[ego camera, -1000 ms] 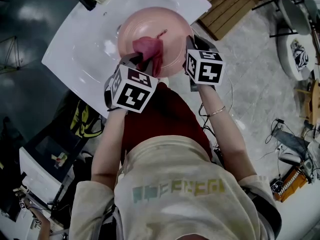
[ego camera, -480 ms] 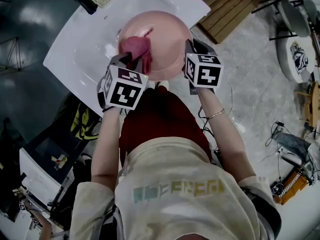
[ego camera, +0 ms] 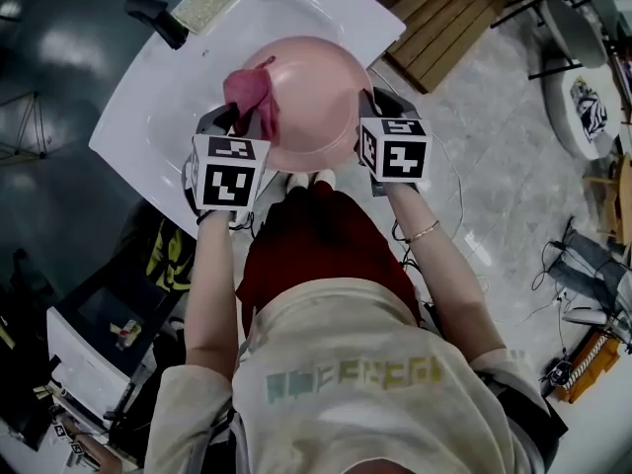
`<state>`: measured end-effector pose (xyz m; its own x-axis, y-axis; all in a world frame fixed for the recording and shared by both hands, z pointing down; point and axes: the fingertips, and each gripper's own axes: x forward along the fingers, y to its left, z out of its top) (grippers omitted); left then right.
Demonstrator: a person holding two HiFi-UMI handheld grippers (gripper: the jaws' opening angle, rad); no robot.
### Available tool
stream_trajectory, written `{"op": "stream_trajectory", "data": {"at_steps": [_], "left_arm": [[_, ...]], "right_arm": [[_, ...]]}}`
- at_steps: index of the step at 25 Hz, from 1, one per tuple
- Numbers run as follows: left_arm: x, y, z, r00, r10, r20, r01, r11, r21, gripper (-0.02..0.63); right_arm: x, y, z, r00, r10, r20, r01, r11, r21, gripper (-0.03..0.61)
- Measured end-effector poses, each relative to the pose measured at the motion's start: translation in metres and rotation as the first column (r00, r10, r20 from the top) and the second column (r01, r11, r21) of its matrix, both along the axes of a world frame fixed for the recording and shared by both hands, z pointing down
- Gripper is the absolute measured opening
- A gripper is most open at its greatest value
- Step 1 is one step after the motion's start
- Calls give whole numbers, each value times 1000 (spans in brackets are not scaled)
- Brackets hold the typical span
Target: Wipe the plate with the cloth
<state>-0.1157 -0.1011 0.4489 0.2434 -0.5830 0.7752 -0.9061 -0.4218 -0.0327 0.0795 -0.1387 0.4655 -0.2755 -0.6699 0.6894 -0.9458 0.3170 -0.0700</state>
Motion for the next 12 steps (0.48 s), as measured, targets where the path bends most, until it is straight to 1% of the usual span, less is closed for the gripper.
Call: {"op": "stream_trajectory", "data": {"at_steps": [2, 5, 9, 12], "left_arm": [[-3, -6, -5, 1000, -14, 3, 14, 999, 32, 67], [-5, -18, -18, 999, -36, 1, 35, 993, 114, 69], [-7, -28, -38, 996, -74, -49, 83, 973, 216, 67], [-7, -34, -51, 993, -83, -89, 105, 957, 272, 69]], "right_arm": [[0, -1, 0, 1000, 1, 2, -1, 1000, 4, 63], [0, -2, 1, 1000, -2, 10, 1, 1000, 13, 63], [1, -2, 0, 1000, 5, 26, -6, 1000, 24, 63], [2, -3, -1, 1000, 6, 24, -7, 999, 35, 63]]}}
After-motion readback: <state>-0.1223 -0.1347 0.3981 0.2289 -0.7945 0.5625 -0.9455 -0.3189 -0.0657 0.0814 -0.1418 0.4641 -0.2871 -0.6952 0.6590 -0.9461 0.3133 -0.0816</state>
